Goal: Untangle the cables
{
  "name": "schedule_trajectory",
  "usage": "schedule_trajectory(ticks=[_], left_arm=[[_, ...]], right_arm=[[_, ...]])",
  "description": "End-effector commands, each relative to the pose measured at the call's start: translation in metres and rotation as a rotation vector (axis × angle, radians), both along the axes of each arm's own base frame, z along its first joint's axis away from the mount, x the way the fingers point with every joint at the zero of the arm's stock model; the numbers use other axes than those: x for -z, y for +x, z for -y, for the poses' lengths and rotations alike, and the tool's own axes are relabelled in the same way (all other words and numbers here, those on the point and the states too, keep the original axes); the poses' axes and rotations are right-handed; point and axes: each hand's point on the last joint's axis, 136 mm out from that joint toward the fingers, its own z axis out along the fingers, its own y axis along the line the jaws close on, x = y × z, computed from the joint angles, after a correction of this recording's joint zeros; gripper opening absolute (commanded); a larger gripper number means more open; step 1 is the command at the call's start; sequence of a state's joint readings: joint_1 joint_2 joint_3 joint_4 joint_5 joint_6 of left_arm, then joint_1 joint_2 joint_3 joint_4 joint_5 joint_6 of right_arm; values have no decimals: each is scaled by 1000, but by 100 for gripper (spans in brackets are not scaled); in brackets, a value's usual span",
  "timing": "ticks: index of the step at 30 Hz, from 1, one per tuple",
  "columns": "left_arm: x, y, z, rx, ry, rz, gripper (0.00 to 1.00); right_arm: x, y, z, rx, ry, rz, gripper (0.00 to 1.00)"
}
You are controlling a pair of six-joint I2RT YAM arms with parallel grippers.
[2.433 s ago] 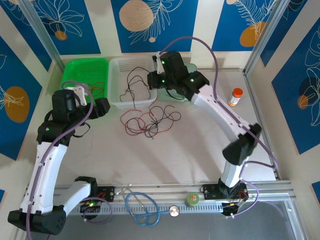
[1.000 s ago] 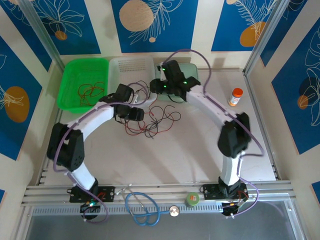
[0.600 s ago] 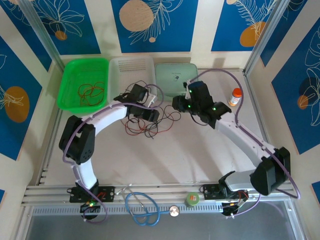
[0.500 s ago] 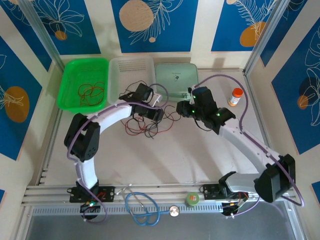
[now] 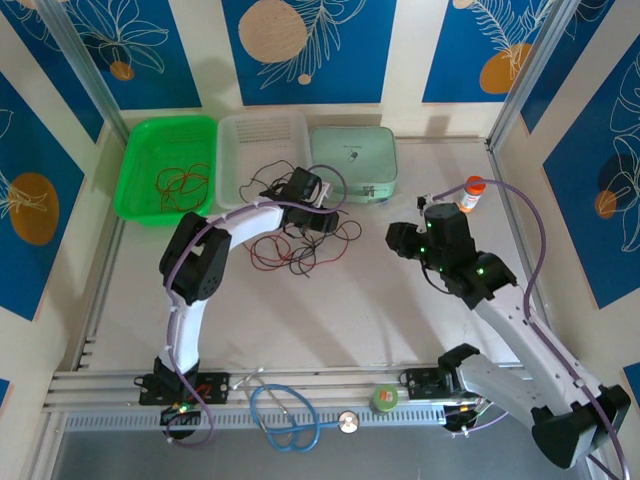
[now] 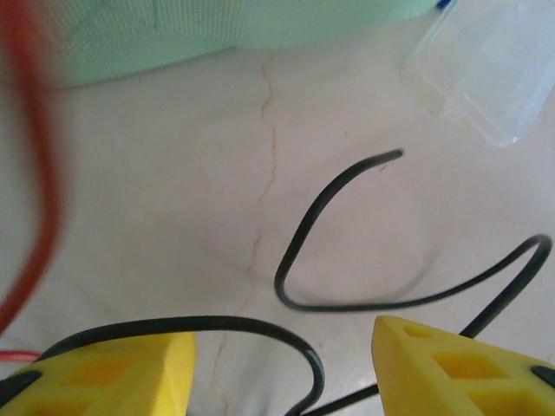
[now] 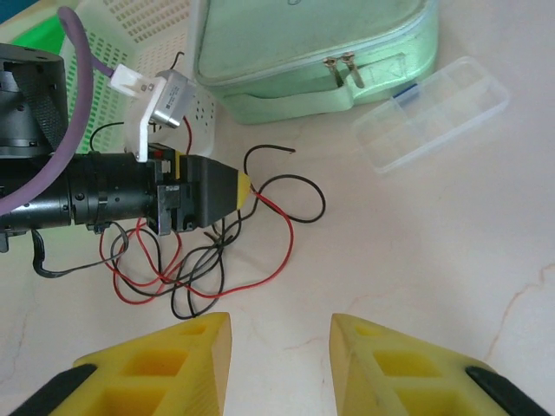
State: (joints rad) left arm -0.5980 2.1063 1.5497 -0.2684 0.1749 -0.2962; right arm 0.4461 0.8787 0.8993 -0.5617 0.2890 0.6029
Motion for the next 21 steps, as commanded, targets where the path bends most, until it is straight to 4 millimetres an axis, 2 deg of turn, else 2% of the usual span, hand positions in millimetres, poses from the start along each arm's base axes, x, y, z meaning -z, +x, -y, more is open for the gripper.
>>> schedule_trajectory(ticks=[1,3,7,10,13,17,21], left_arm=[[-5,15,8,-37,-50,35,51],[-4,16,9,-40,-61,40,45],[-3,17,10,-48,-67,39,26],[-3,17,10,-48,-69,34,21],[-1,14,10,-48,-63,17,22],[1,8,9,-45,-42,13,37],[7,4,12,-40,-24,5,38]], right_arm=[[8,-9,10,30,-9,-30,35],[7,-11,12,31,-5,-31,35],[4,-13,12,30,5,-31,35],[-1,-16,12,27,16,-22,35],[-6,-19,14,29,20,-13,35],[-12,-24,17,34,29,5,35],[-16,-29,20,38,36,18,35]])
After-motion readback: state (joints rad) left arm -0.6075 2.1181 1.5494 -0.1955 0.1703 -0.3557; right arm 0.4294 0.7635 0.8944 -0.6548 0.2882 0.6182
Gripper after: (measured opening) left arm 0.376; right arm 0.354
